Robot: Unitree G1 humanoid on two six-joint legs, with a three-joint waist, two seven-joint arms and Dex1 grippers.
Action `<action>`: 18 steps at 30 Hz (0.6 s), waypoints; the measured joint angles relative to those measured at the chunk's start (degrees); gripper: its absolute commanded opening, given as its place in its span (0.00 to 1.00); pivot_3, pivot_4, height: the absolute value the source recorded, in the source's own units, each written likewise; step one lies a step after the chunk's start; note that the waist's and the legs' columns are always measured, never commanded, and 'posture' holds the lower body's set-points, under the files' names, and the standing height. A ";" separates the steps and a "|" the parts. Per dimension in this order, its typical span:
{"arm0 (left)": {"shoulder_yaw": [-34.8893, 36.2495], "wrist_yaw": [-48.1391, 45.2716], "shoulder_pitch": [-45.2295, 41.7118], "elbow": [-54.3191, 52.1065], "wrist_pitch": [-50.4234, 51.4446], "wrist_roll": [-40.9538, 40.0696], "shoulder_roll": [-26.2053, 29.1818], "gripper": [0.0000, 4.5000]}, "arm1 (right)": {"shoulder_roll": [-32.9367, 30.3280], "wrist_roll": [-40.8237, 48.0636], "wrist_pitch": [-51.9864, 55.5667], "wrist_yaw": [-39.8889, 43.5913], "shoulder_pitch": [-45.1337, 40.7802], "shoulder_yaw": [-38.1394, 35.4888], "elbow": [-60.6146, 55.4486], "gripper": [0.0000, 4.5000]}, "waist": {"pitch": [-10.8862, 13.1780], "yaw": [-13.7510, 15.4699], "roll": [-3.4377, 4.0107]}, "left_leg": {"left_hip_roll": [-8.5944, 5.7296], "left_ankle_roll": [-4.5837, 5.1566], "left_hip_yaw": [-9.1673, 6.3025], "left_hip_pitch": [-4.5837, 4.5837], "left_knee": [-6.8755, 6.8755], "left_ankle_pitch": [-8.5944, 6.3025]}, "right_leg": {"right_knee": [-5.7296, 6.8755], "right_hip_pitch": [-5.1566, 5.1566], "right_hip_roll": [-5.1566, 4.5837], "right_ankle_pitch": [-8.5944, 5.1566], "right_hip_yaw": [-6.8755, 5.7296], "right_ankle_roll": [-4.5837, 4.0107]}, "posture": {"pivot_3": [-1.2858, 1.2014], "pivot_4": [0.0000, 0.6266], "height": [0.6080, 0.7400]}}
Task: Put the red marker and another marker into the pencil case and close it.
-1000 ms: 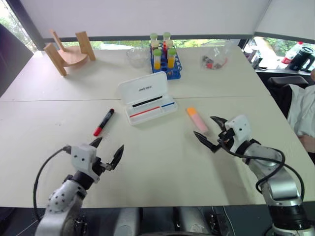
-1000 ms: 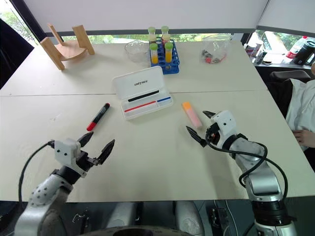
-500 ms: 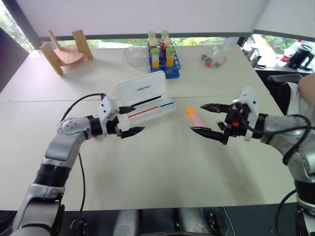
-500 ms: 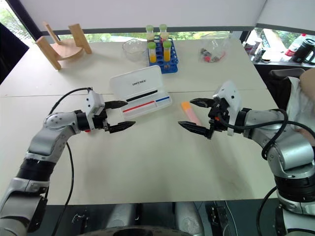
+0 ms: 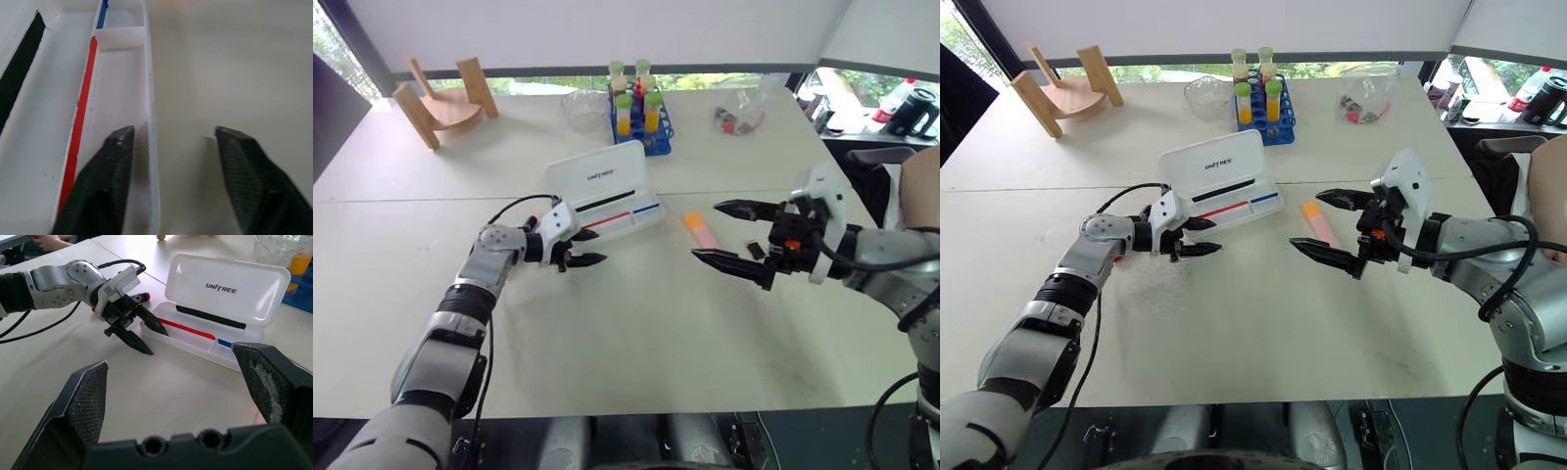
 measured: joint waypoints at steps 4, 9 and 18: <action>0.76 -1.48 0.55 -1.09 -0.11 0.23 0.84 0.01 | -0.07 0.51 -0.06 -0.61 -0.04 0.02 0.02 1.00 | 0.00 0.03 0.00 | 0.00 0.00 -0.01 0.00 0.00 0.00 | 0.02 0.00 0.00 0.00 0.00 0.00 | 0.52 0.24 1.00; 1.11 -7.67 7.51 -11.57 0.92 -1.40 4.93 0.01 | -0.15 0.48 -0.26 -0.86 -0.67 0.59 0.54 1.00 | 0.00 -0.01 0.01 | 0.01 0.00 -0.02 0.02 -0.04 0.00 | 0.04 -0.01 0.00 -0.01 0.01 -0.01 | 0.52 0.24 1.00; 1.17 -14.00 17.91 -25.77 2.70 -4.13 10.82 0.01 | -0.09 -0.20 -2.66 -0.03 -2.26 3.15 2.30 1.00 | 0.00 0.30 0.02 | 0.03 0.00 0.00 0.06 0.02 0.00 | 0.03 0.08 -0.02 0.00 0.01 -0.01 | 0.52 0.24 1.00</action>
